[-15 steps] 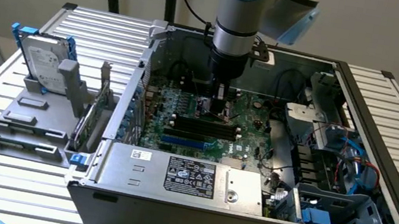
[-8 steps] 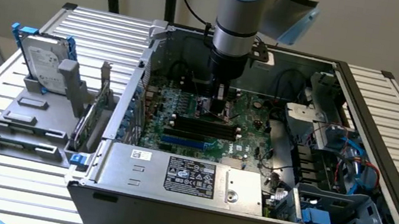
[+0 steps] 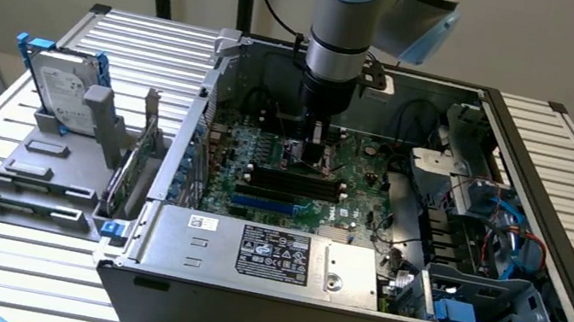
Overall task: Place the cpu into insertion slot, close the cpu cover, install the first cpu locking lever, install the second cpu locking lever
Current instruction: 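Place the cpu into insertion slot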
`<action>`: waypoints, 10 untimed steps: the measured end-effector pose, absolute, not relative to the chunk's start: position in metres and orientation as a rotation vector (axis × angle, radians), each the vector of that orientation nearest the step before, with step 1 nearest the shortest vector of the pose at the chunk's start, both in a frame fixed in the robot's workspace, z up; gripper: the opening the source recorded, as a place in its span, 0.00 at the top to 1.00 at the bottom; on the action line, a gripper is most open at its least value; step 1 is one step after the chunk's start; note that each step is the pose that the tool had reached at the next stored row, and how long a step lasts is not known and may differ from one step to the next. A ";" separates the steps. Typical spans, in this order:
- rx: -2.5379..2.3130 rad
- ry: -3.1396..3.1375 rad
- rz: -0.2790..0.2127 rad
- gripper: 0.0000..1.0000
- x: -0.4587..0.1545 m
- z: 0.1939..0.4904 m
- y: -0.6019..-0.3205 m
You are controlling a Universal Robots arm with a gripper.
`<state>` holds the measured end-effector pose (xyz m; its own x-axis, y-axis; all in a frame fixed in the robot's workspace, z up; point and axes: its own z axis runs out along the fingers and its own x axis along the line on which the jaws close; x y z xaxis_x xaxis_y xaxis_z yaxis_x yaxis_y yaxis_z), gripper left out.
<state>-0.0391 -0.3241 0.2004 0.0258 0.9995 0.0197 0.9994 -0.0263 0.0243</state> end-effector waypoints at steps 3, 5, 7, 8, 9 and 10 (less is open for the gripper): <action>2.247 2.189 0.049 0.45 -0.039 0.200 -0.324; 2.248 2.189 0.049 0.45 -0.039 0.200 -0.324; 2.247 2.189 0.049 0.45 -0.039 0.200 -0.324; 2.247 2.189 0.049 0.45 -0.039 0.200 -0.324; 2.247 2.189 0.049 0.45 -0.039 0.200 -0.324; 2.247 2.189 0.049 0.45 -0.039 0.200 -0.324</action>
